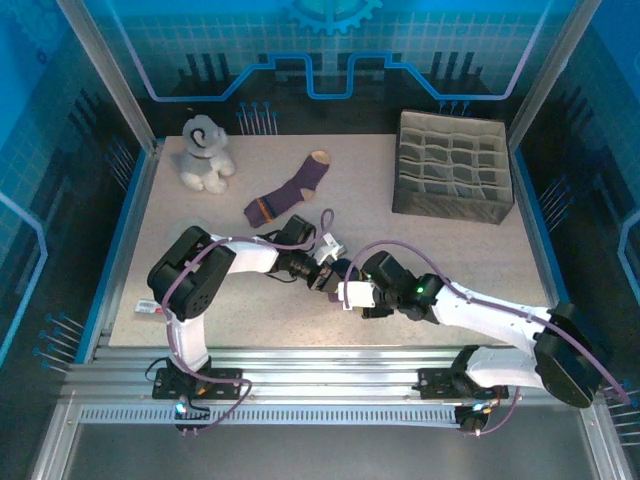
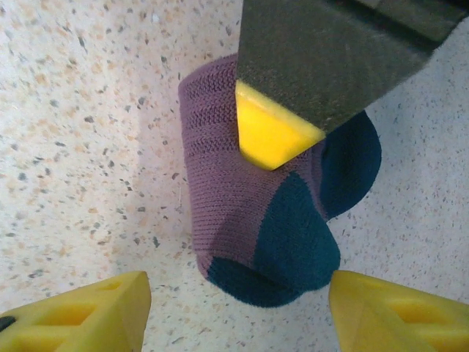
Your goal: Roll the socks
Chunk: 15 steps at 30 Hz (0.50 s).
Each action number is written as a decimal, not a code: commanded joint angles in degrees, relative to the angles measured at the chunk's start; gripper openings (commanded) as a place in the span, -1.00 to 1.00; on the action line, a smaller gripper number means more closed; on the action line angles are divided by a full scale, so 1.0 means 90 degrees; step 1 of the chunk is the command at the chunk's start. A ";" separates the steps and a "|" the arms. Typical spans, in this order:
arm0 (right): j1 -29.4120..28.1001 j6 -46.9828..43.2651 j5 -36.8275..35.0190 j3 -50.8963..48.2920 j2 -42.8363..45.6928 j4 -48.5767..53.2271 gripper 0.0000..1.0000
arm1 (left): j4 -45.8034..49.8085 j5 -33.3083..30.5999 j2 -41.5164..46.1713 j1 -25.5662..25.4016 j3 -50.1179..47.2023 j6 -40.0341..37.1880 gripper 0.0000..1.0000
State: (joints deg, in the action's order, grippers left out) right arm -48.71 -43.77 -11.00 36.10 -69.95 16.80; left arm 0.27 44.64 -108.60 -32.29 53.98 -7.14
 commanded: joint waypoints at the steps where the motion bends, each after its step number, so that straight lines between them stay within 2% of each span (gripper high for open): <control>1: -0.0074 -0.0539 -0.0251 0.0188 -0.0223 -0.0538 0.32 | 0.0976 -0.0200 -0.0317 0.0042 -0.0129 0.0128 -1.00; 15: -0.0178 -0.0560 0.0138 0.0580 -0.1226 -0.0578 0.36 | 0.1093 0.0130 -0.0492 0.0166 0.0106 0.0208 -1.00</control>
State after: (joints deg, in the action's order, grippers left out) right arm -49.39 -48.34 -11.40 39.79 -79.44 12.03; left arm 3.90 47.66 -110.10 -31.27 55.75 -5.87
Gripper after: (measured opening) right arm 0.679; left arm 0.056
